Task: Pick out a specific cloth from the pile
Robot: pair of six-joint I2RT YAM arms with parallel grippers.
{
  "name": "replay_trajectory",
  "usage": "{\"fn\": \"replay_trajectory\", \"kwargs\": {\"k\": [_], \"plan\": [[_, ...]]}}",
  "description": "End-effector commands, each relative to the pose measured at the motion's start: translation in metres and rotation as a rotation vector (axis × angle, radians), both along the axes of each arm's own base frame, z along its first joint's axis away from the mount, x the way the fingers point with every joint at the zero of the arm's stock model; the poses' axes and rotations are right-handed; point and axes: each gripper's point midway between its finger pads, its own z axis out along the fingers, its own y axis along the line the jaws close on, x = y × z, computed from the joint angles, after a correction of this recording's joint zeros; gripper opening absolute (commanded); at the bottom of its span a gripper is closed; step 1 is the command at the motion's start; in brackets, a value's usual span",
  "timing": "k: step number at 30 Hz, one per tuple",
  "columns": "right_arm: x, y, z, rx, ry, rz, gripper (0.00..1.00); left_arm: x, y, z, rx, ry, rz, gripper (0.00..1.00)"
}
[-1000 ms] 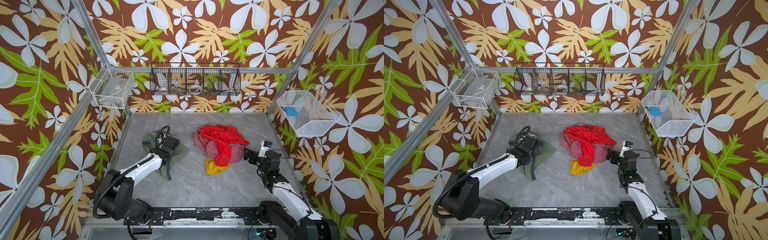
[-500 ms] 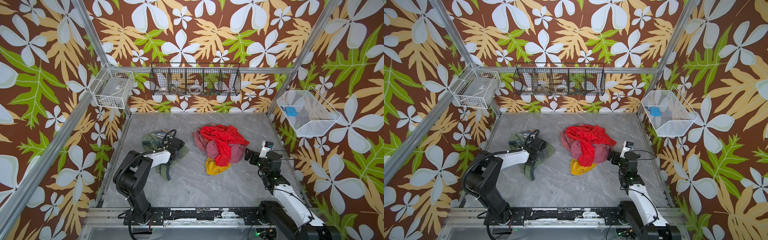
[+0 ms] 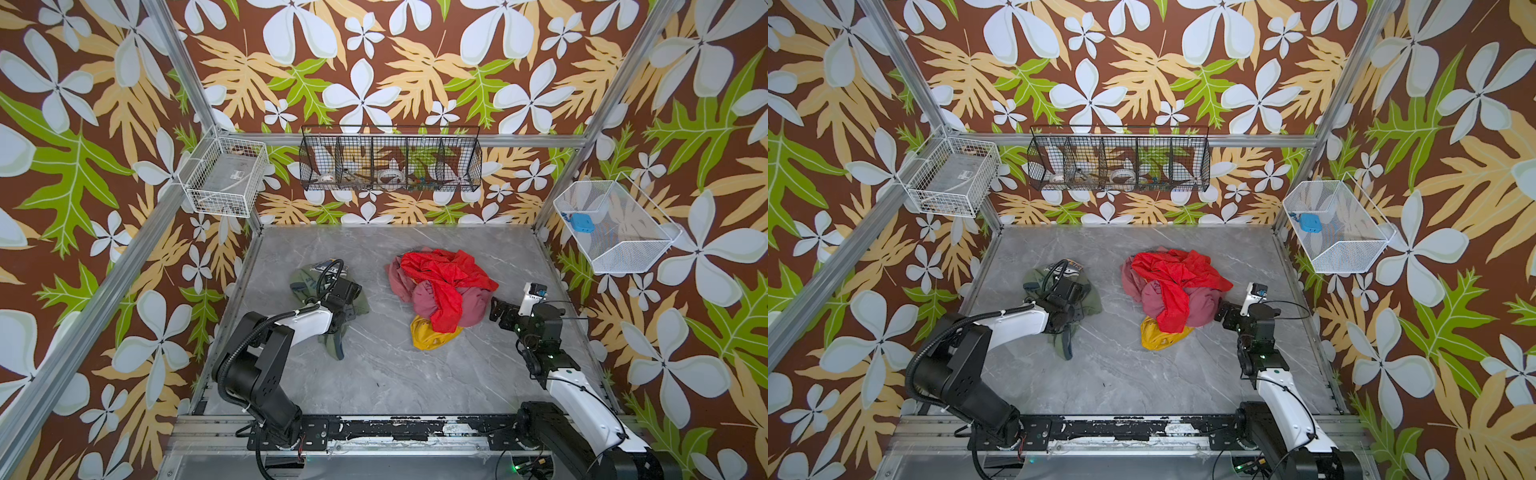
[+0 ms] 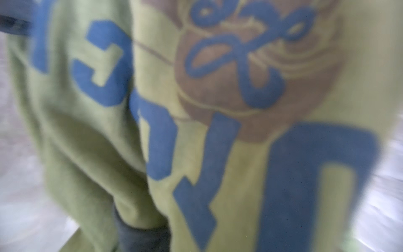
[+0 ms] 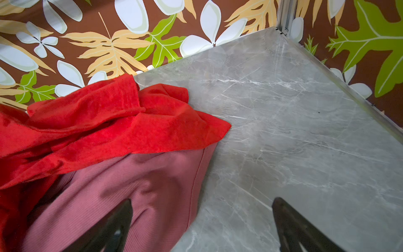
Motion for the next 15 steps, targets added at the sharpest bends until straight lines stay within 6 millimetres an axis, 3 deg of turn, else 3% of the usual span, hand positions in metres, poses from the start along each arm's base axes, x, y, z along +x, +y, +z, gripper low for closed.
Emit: {"fn": "replay_trajectory", "kwargs": {"k": [1, 10, 15], "plan": [[0.003, 0.001, 0.008, 0.005, -0.026, 0.005, 0.99, 0.008, 0.000, 0.031, 0.013, -0.065, -0.028, 0.00], [0.008, 0.003, 0.013, 0.021, -0.037, 0.011, 0.99, 0.013, 0.020, 0.137, 0.072, -0.300, 0.000, 0.00], [0.012, 0.006, 0.012, 0.043, -0.041, 0.022, 0.99, 0.007, 0.031, 0.184, 0.097, -0.396, 0.019, 0.00]]}}
